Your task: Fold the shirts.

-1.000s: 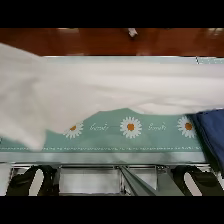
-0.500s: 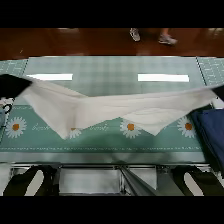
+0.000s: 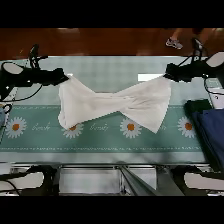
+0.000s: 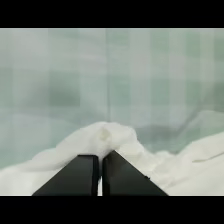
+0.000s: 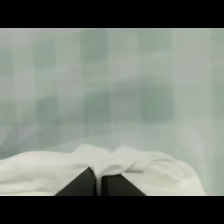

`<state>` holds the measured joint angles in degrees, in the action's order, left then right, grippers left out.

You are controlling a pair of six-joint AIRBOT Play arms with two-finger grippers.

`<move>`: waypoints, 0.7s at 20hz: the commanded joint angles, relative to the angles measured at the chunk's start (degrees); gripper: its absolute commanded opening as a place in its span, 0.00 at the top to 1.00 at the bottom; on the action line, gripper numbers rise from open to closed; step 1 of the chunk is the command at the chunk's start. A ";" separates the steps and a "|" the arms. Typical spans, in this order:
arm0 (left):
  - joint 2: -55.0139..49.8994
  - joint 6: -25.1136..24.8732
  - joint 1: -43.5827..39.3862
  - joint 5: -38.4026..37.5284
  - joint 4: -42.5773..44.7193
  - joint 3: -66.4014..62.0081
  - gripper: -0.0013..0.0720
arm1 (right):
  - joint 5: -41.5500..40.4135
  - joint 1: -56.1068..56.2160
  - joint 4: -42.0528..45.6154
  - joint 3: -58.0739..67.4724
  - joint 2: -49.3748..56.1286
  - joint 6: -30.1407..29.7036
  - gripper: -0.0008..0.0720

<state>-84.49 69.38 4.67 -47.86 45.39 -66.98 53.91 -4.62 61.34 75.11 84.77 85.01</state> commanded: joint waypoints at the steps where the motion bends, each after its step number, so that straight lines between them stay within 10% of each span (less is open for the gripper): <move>1: -7.85 1.73 -0.24 -0.74 -1.09 -6.91 0.46 | -2.10 -0.02 -7.21 6.82 9.99 -2.10 0.46; 2: -7.96 2.91 -0.09 -2.23 -0.68 -8.20 0.30 | -0.59 -0.22 -7.80 9.18 10.71 -2.40 0.43; 9: -1.25 9.55 18.97 -30.58 8.24 -22.27 0.30 | 31.65 -18.25 -5.27 24.46 3.91 -5.11 0.43; 14: 14.73 3.82 26.75 -26.75 2.14 16.76 0.30 | 14.36 -25.75 -17.70 -17.57 -16.22 -13.86 0.43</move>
<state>-77.19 76.49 27.11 -73.93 51.59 -67.90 75.72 -26.22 51.57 76.27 78.02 76.38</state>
